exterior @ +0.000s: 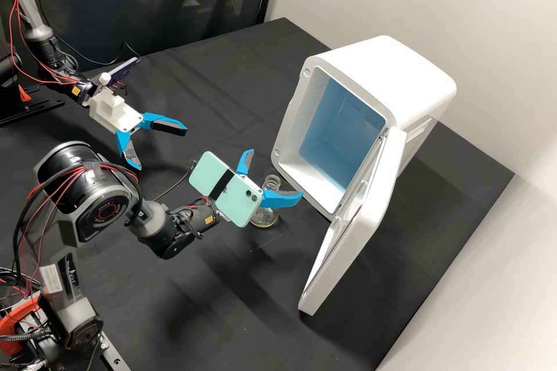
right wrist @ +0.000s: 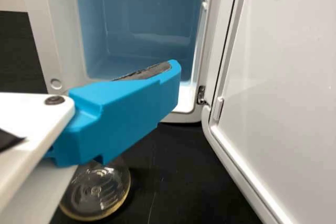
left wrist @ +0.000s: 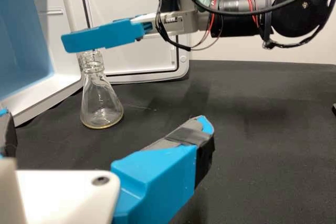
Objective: Place the flask in the incubator
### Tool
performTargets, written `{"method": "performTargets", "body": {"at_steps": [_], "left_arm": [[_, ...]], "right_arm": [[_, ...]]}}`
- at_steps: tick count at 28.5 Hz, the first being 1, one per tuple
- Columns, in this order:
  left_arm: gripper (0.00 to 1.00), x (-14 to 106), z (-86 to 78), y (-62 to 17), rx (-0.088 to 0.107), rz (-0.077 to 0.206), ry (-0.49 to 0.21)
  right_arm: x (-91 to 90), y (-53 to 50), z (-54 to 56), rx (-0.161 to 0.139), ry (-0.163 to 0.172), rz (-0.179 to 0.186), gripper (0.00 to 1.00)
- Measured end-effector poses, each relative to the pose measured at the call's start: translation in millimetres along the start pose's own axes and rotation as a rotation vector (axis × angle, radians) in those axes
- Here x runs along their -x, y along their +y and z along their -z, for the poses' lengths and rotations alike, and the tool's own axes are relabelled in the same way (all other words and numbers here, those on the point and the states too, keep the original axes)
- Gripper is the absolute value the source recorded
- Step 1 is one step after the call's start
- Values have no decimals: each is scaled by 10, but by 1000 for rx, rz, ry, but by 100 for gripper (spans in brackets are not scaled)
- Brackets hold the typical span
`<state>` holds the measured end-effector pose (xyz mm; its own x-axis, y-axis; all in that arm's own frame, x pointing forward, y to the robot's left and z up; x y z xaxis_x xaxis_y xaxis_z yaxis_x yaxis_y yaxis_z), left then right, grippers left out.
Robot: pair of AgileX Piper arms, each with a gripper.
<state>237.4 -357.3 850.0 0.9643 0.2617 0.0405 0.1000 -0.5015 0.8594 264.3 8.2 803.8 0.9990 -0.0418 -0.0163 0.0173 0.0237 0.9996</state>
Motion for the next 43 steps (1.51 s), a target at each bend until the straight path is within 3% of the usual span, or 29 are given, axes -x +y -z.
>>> {"method": "performTargets", "body": {"at_steps": [12, 20, 24, 29, 43], "left_arm": [[100, 1, -3, -2, -5, 2, -7], [100, 1, -3, -2, -5, 2, -7], [100, 1, -3, -2, -5, 2, -7], [100, -10, -3, 11, -6, -3, -8], [100, -14, -3, 17, -7, -5, -8]], "right_arm": [[10, -291, -32, 5, -2, 101, 100], [-16, -522, -78, 19, -41, 169, 100], [-63, -566, -107, 26, -57, 173, 100], [-154, -572, -108, 17, -63, 148, 100], [-293, -579, -63, 12, -45, 127, 100]]}}
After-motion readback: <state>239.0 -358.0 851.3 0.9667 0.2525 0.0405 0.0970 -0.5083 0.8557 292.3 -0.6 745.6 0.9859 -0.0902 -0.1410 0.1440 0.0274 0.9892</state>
